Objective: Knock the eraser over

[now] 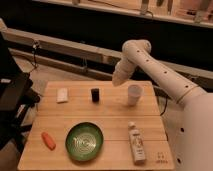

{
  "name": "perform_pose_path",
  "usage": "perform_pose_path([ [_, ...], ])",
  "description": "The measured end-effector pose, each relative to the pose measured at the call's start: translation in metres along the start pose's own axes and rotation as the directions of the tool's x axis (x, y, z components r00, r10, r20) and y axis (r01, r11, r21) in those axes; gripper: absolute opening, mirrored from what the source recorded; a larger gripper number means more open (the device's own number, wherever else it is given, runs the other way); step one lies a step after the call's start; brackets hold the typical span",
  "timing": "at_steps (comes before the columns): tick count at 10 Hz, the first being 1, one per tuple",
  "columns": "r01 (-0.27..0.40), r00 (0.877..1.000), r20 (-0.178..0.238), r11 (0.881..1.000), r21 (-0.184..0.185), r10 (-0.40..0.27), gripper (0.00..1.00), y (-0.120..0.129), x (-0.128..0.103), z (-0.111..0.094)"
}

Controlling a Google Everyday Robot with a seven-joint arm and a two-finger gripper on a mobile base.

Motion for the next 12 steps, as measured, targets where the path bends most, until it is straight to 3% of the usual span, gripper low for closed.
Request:
perform_pose_path([
  [8,0.031,0.999,-0.007,0.999,-0.013,-0.032,0.0,-0.006,-0.006,0.015],
  [12,0.057,0.998,-0.013,0.998,-0.017,-0.057,0.0,-0.014,-0.022,0.025],
])
